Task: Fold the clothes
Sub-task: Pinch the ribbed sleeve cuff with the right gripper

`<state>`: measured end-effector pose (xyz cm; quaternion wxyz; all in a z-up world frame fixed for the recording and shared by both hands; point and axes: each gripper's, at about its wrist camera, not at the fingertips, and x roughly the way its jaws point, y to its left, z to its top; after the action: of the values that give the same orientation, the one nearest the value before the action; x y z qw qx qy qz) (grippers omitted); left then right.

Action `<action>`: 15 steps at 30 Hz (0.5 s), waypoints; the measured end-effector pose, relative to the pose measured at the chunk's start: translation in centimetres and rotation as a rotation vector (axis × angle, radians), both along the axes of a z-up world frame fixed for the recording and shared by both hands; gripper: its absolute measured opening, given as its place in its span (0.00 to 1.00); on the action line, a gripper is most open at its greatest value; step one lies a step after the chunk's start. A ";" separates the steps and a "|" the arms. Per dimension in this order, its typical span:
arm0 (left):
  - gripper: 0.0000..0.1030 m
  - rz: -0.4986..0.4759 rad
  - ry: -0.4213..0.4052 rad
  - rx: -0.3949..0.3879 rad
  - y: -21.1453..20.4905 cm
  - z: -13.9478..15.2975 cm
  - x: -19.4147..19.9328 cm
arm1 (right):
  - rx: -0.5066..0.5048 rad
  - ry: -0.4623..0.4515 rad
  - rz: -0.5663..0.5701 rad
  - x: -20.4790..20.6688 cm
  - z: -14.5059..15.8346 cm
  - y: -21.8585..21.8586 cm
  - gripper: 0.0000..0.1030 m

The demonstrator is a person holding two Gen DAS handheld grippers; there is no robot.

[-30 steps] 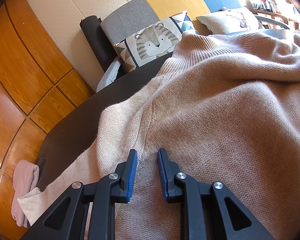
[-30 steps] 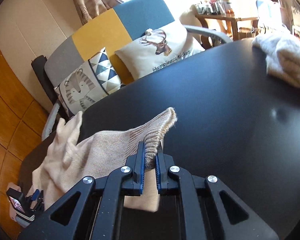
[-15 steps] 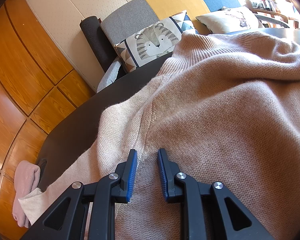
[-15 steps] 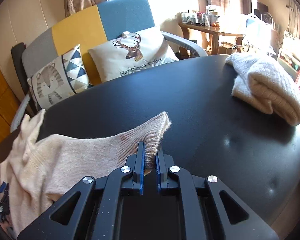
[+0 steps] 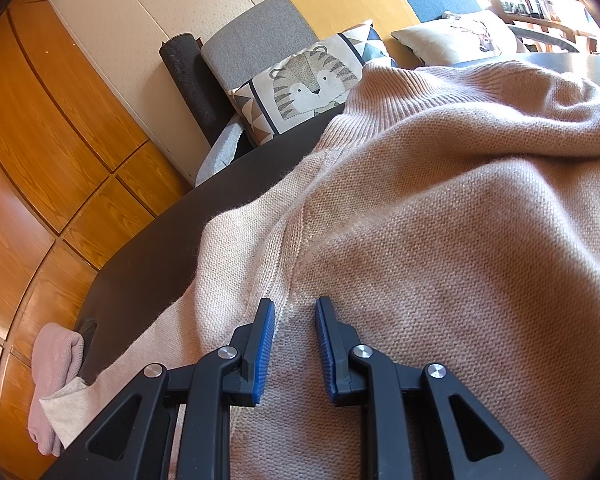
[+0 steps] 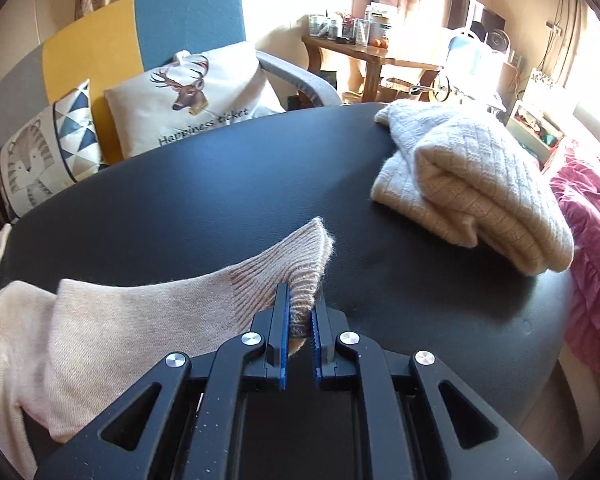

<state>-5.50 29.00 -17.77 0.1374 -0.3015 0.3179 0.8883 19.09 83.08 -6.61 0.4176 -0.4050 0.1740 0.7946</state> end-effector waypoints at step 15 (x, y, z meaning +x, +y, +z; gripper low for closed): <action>0.20 0.002 0.015 -0.018 0.1 -0.4 0.0 | -0.006 -0.111 -0.148 3.5 -3.7 4.3 0.09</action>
<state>-5.51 29.13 -18.12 0.1314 -0.2963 0.3264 0.8879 22.61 87.43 -10.31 0.4828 -0.4356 0.1826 0.7374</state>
